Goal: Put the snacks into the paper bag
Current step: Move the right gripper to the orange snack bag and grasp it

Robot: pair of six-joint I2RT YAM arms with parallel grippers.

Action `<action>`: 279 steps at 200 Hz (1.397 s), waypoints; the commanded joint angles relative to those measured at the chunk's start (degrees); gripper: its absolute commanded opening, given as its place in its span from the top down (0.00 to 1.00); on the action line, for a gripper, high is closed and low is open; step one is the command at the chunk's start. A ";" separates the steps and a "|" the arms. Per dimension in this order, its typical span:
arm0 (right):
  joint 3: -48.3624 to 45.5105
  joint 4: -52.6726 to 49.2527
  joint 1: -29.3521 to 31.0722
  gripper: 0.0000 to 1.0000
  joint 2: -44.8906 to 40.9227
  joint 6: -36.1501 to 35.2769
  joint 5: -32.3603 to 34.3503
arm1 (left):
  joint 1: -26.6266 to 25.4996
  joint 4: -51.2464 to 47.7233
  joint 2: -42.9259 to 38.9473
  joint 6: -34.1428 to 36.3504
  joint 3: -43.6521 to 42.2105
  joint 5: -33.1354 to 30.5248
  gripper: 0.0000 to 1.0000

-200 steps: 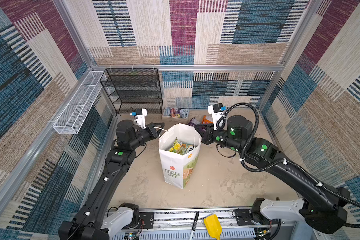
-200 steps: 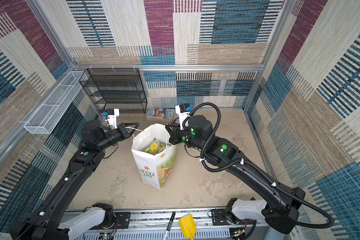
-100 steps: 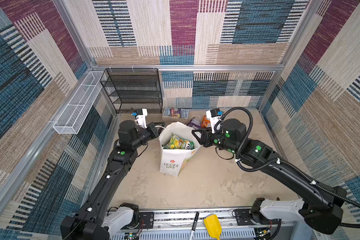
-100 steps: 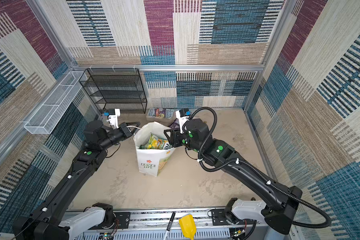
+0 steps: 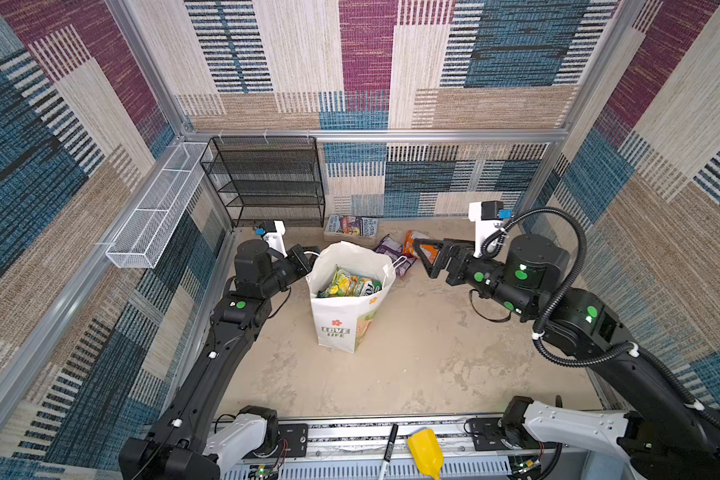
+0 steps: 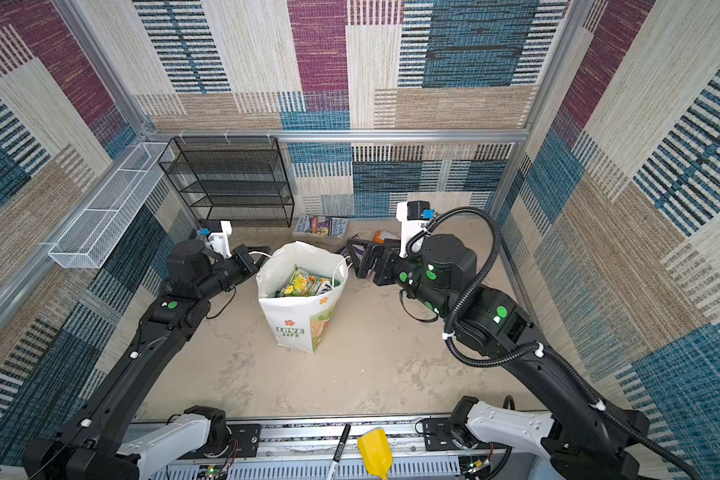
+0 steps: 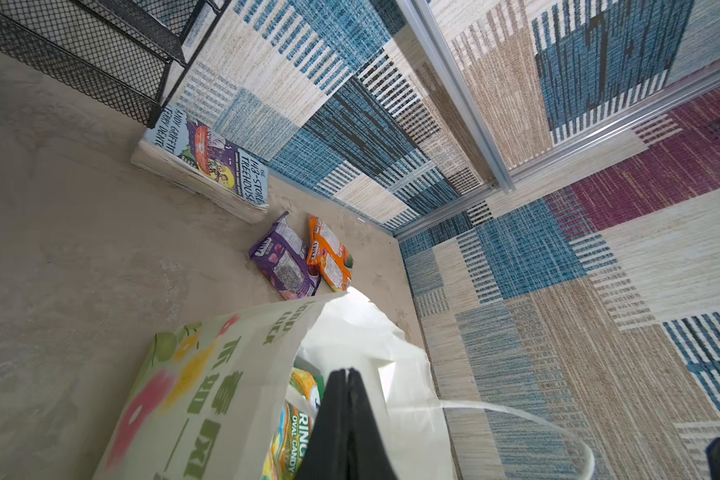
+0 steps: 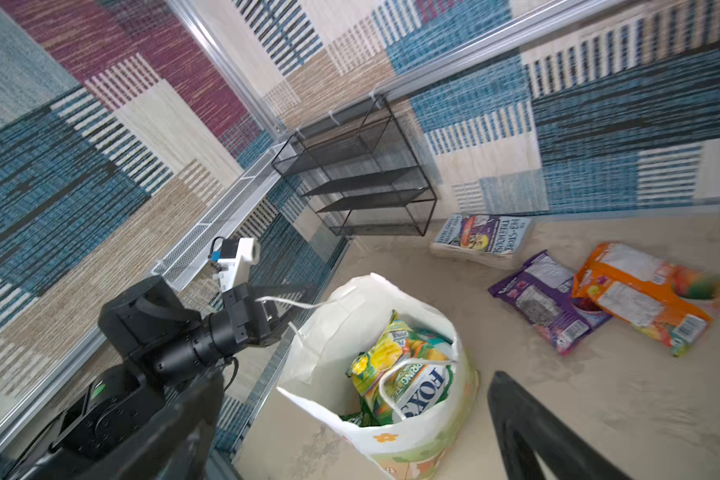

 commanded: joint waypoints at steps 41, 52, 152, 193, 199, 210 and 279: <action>2.84 0.31 -11.48 0.00 5.01 -2.08 6.69 | 0.24 -0.60 0.41 1.27 0.92 -0.33 1.00; 1.76 1.71 -16.23 0.00 7.10 -2.00 1.86 | 0.26 -0.71 0.33 1.23 0.92 -0.36 1.00; -18.33 27.68 -44.31 0.01 34.97 6.06 -30.67 | 1.74 -0.60 -0.03 0.61 1.18 0.51 1.00; -9.51 28.26 -44.43 0.10 51.18 5.24 -35.69 | 2.95 0.27 0.53 -0.72 0.91 2.04 1.00; -8.08 27.91 -44.43 0.10 52.84 5.24 -35.68 | 2.99 0.41 0.58 -0.93 0.83 2.05 1.00; -5.56 27.01 -44.43 0.13 56.43 5.31 -35.78 | 3.13 0.76 0.67 -1.17 0.80 2.55 1.00; -0.97 28.74 -44.43 0.33 65.92 7.95 -40.55 | 4.98 2.48 1.39 -3.55 0.06 4.44 1.00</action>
